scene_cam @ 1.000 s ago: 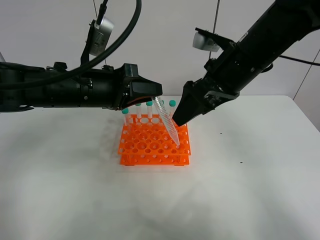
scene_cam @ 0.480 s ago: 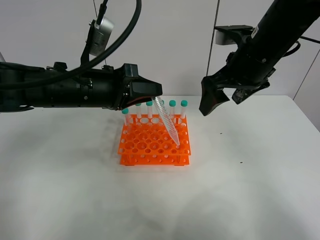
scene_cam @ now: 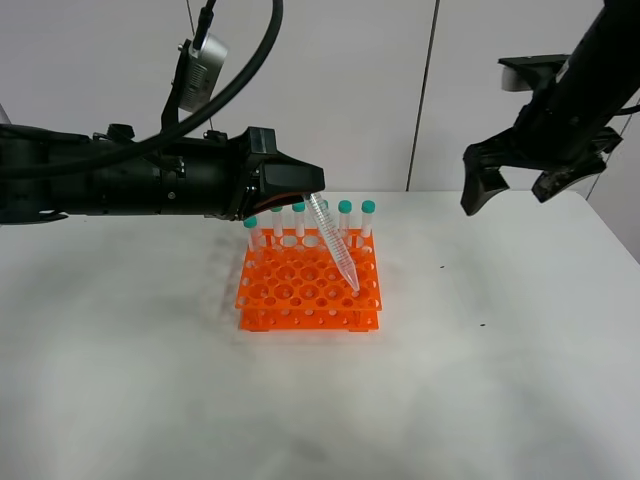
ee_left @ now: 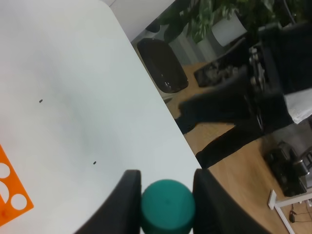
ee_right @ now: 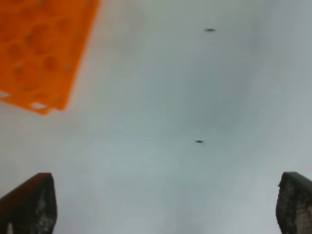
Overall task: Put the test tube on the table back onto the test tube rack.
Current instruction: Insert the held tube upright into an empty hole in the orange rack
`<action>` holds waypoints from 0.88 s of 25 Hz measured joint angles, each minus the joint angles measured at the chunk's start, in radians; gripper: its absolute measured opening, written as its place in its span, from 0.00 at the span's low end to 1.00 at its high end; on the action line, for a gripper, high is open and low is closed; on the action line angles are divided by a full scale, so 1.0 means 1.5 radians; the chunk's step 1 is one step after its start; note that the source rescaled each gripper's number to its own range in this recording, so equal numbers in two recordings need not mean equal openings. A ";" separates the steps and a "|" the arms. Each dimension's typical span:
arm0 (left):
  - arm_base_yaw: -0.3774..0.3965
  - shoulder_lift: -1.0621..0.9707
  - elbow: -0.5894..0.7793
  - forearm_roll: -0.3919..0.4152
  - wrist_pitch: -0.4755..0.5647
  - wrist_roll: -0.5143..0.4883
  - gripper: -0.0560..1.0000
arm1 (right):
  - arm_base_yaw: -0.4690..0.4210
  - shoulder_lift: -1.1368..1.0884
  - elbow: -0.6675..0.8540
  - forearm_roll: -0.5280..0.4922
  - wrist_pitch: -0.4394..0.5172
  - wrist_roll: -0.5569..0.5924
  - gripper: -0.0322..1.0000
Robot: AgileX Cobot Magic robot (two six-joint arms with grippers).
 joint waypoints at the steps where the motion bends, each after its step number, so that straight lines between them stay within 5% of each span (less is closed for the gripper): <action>1: 0.000 0.000 0.000 0.000 0.000 0.000 0.05 | -0.022 0.000 0.000 0.000 0.002 -0.001 1.00; 8: 0.000 0.000 0.000 0.000 0.000 0.000 0.05 | -0.113 0.000 -0.001 0.008 0.013 -0.007 1.00; 22: 0.000 0.000 0.000 0.000 0.000 -0.001 0.05 | -0.090 -0.041 0.045 0.028 0.015 -0.011 1.00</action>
